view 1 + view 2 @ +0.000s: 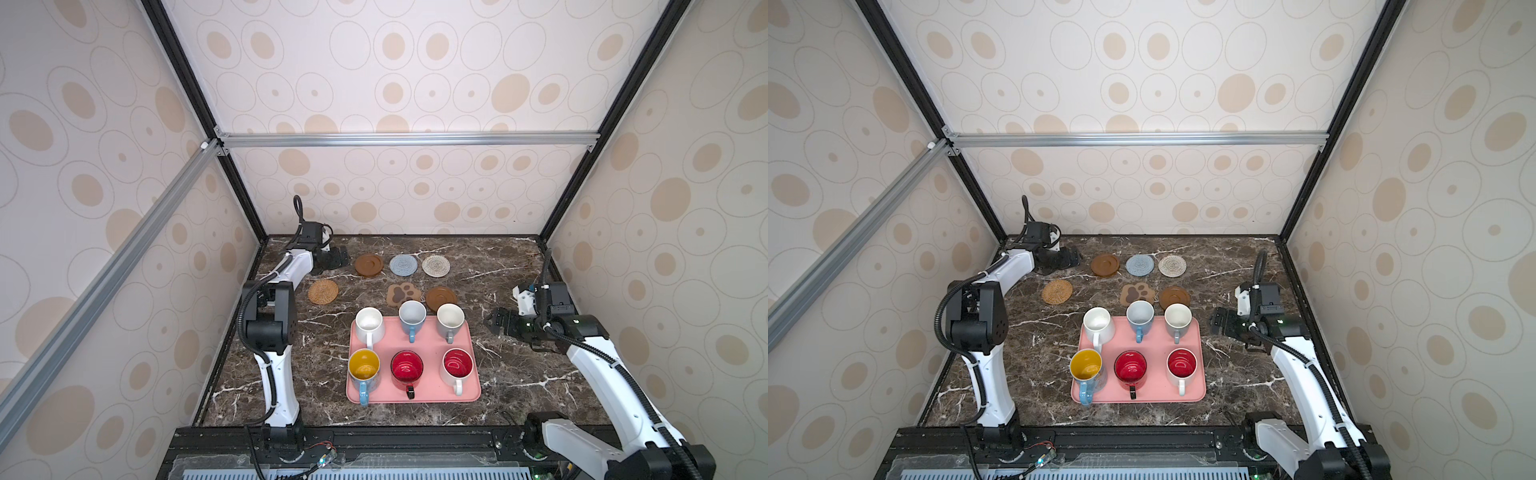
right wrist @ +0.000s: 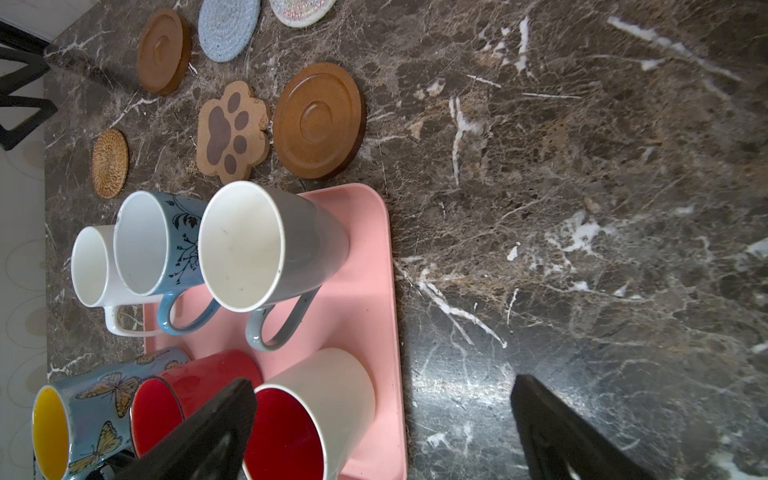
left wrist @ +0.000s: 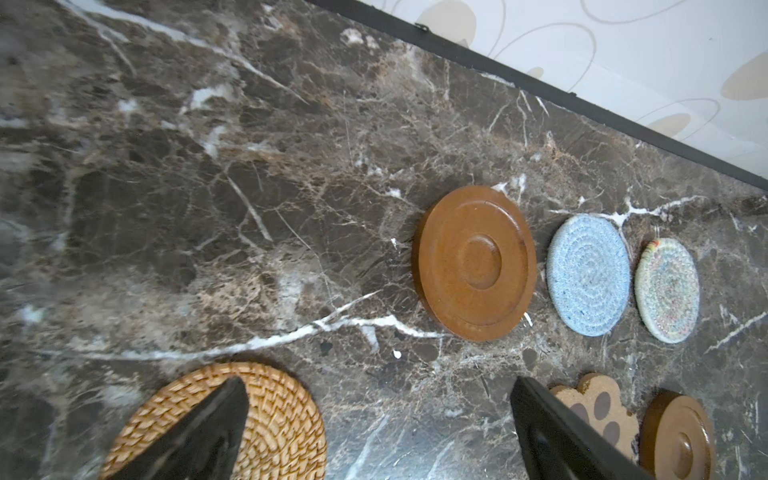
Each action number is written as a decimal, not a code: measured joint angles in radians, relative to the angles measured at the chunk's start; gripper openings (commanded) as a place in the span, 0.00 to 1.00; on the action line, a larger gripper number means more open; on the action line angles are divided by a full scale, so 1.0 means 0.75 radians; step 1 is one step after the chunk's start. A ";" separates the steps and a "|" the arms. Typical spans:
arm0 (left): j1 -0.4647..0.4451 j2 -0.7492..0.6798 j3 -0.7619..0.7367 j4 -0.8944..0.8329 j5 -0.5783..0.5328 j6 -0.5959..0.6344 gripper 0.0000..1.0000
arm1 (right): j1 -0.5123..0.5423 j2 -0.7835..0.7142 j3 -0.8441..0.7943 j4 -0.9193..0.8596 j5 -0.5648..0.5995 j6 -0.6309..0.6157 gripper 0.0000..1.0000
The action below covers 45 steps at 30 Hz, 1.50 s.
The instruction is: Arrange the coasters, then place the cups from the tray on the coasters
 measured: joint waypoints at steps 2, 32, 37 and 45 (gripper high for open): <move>-0.026 0.027 0.018 -0.002 0.010 -0.008 1.00 | 0.000 0.000 0.000 0.000 -0.001 0.001 1.00; -0.290 0.569 0.679 -0.023 0.017 -0.244 1.00 | 0.000 -0.019 0.000 -0.039 0.001 0.015 1.00; -0.298 0.569 0.680 -0.037 -0.006 -0.244 1.00 | 0.000 -0.019 0.000 -0.038 0.000 0.017 1.00; -0.310 0.433 0.433 0.045 -0.042 -0.235 1.00 | 0.000 -0.019 0.000 -0.038 0.000 0.020 1.00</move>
